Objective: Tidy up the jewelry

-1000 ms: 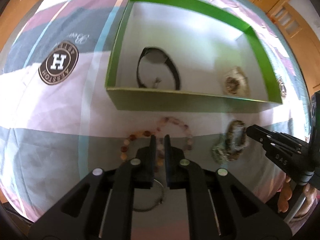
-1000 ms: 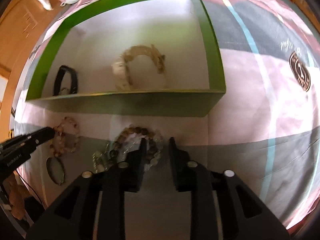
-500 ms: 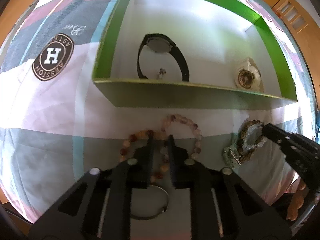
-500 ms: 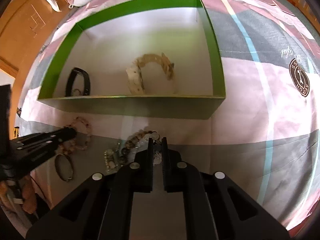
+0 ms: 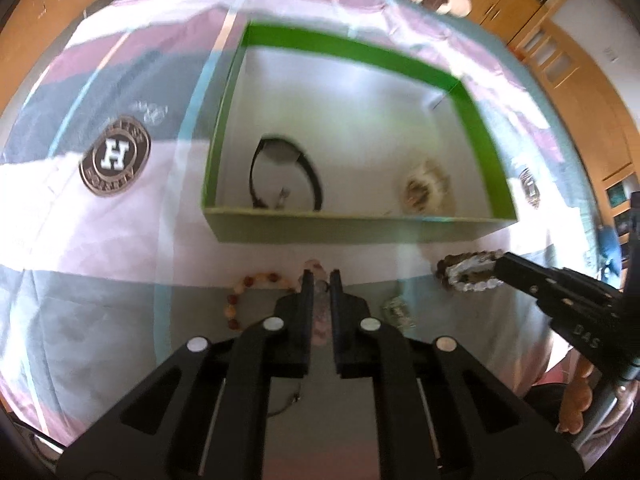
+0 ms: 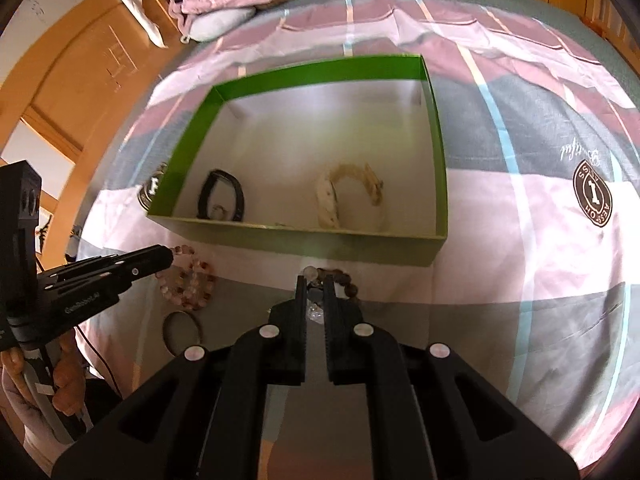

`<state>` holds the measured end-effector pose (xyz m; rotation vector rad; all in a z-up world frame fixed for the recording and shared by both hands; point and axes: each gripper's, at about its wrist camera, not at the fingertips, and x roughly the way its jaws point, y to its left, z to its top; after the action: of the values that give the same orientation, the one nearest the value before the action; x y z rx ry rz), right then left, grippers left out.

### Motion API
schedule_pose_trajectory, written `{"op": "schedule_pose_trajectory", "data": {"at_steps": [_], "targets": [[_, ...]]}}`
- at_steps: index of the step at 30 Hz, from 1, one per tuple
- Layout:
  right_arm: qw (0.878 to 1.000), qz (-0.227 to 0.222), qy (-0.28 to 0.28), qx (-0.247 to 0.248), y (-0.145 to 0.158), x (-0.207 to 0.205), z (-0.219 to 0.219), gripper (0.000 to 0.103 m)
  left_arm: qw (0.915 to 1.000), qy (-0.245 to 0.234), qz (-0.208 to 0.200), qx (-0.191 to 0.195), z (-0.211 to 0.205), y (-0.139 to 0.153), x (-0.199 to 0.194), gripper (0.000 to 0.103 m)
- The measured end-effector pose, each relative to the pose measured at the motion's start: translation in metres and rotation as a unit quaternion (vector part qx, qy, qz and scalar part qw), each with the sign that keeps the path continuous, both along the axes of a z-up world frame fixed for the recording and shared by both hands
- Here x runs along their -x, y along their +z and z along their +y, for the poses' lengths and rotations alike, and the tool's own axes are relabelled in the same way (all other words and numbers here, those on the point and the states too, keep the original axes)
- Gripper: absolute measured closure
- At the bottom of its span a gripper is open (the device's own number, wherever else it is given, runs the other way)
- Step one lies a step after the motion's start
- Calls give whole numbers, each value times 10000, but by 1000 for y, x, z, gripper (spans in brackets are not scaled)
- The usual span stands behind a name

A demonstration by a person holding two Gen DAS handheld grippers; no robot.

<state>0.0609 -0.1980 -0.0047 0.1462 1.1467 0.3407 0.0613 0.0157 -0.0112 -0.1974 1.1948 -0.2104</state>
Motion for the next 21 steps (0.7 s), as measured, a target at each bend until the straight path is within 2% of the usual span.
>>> {"op": "schedule_pose_trajectory", "data": {"at_steps": [4, 7, 8, 10, 11, 13, 16, 17, 18, 19, 21], "targets": [[9998, 102, 77, 149, -8, -3, 4, 96, 9996, -5, -251, 132, 1, 13, 3, 96], [9988, 285, 256, -316, -14, -4, 10, 96, 9997, -54, -192, 103, -2, 9, 1, 96], [9984, 297, 354, -335, -13, -3, 12, 96, 9998, -63, -179, 90, -3, 8, 1, 96], [9985, 233, 423, 255, -15, 0, 18, 96, 9998, -83, -178, 90, 0, 9, 5, 96], [9983, 278, 347, 371, -19, -1, 16, 96, 9998, -88, -185, 85, 0, 9, 6, 96], [9985, 381, 244, 308, -23, -3, 9, 96, 9998, -84, -180, 83, 1, 10, 7, 96], [9983, 315, 119, 479, -23, -3, -2, 96, 9998, -65, -175, 93, 1, 10, 5, 96], [9988, 323, 181, 309, -22, -2, -4, 96, 9998, -64, -180, 95, 1, 11, 5, 96], [9987, 385, 304, -168, -19, -1, -8, 96, 9998, -73, -184, 95, 1, 11, 5, 96], [9975, 437, 368, -409, -18, -1, -11, 96, 9998, -81, -184, 94, 1, 11, 5, 96], [9990, 307, 338, -20, -17, 2, -11, 96, 9998, -79, -184, 89, 1, 11, 6, 96]]}}
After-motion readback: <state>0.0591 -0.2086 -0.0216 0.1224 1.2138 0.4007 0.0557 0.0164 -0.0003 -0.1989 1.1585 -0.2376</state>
